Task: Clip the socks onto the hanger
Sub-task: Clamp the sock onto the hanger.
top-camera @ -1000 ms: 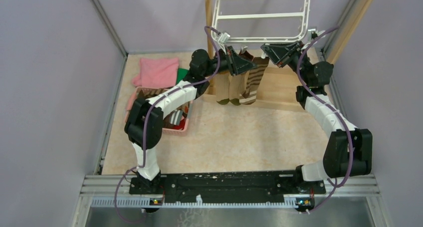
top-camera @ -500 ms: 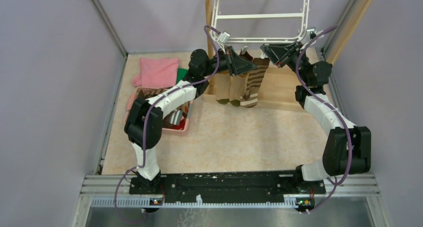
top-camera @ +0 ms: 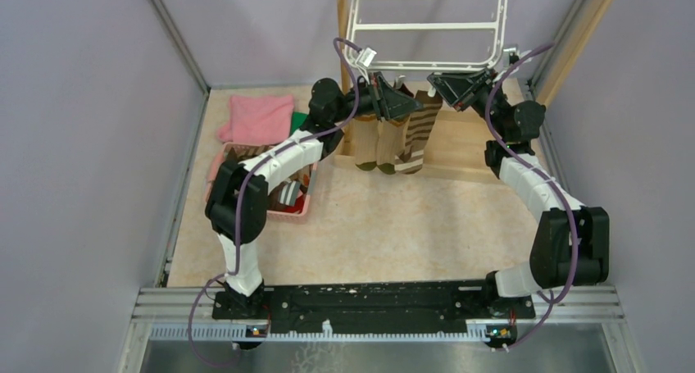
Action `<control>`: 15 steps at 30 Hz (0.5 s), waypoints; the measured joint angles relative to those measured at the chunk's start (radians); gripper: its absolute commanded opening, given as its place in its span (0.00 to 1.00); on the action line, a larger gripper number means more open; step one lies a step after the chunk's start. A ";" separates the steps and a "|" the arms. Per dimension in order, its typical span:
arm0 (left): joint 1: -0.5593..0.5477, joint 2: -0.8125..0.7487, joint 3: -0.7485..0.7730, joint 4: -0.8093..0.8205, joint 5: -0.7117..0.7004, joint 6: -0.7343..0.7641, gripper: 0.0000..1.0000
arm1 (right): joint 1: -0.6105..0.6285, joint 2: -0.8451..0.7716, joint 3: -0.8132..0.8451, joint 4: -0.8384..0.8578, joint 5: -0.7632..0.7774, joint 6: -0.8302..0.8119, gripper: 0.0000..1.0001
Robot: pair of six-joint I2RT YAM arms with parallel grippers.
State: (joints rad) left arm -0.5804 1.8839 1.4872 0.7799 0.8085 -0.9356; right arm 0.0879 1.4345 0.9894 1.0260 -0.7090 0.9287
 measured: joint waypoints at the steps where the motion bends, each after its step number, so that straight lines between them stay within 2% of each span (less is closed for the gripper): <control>1: 0.001 0.003 0.005 0.005 -0.001 -0.006 0.00 | 0.000 0.000 0.000 0.000 -0.001 0.000 0.00; 12: 0.012 0.008 0.009 0.026 -0.006 -0.043 0.00 | 0.000 0.000 0.000 0.014 -0.018 0.000 0.00; 15: 0.013 0.010 0.013 0.031 -0.005 -0.053 0.00 | 0.000 0.001 0.000 0.022 -0.022 0.000 0.12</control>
State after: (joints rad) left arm -0.5678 1.8942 1.5002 0.8104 0.8036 -0.9890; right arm 0.0879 1.4353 0.9894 1.0481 -0.7311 0.9287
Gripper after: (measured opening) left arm 0.012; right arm 0.215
